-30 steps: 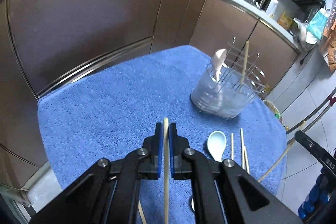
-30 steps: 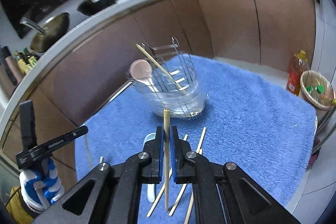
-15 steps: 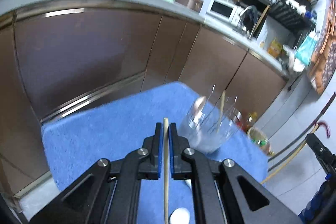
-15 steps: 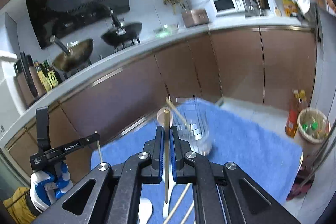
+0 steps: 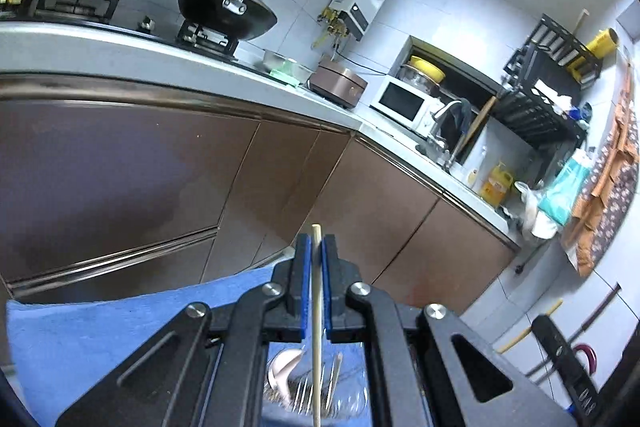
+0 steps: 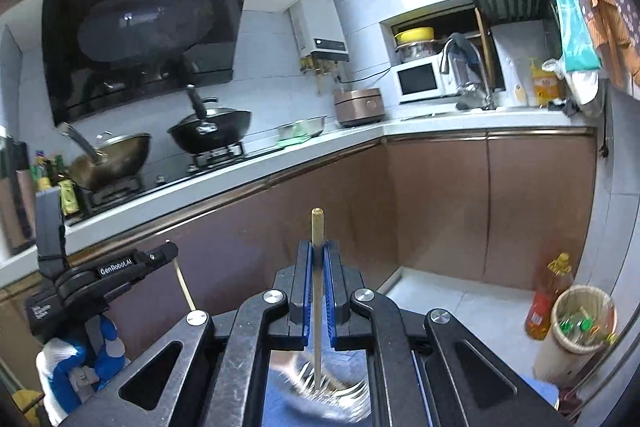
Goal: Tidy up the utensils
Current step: 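Insert the chopstick into the rack cup with the left tool while the right tool inserts its chopstick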
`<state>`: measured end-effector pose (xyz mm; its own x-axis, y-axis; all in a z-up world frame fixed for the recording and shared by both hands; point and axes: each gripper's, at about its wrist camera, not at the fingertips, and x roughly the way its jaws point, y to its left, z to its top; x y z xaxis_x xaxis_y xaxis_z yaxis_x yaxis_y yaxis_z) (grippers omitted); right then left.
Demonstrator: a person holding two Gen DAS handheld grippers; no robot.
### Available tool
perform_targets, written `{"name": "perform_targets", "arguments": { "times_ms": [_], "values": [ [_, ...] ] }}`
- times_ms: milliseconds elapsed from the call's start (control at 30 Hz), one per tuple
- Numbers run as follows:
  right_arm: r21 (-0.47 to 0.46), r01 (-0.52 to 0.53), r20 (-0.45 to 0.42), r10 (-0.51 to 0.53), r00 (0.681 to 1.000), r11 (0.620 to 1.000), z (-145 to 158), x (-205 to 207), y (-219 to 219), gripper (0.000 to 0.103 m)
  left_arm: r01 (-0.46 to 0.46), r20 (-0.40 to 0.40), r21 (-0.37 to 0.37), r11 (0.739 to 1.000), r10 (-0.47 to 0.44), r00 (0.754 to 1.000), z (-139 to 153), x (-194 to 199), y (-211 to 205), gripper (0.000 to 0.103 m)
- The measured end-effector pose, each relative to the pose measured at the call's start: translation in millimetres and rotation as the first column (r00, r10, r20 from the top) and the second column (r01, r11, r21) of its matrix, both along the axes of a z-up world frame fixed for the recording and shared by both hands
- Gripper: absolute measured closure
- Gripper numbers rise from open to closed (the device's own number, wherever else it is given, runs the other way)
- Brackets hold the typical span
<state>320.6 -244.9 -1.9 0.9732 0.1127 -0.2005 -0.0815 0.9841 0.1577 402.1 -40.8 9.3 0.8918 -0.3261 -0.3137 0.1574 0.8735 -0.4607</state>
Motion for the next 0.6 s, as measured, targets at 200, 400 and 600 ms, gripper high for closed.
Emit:
{"name": "perform_targets", "arguments": {
  "times_ms": [200, 400, 600],
  "values": [
    [-0.053, 0.038, -0.052, -0.040, 0.998, 0.998, -46.4, 35.3, 8.0, 0.097, -0.099, 0.075, 0.080, 0.992, 0.093, 0.993, -32.1, 25.5, -32.0, 0.098],
    [-0.075, 0.030, -0.144, -0.041, 0.989, 0.997, -88.1, 44.2, 9.2, 0.094, -0.020, 0.063, 0.169, 0.985, 0.009, 0.998, -73.7, 27.9, -53.5, 0.095],
    [-0.047, 0.061, -0.099, -0.066, 0.993, 0.997, -80.7, 4.9, -1.9, 0.046, 0.022, 0.098, 0.214, 0.977, -0.044, 0.994, -67.3, -7.4, -37.3, 0.073]
  ]
}}
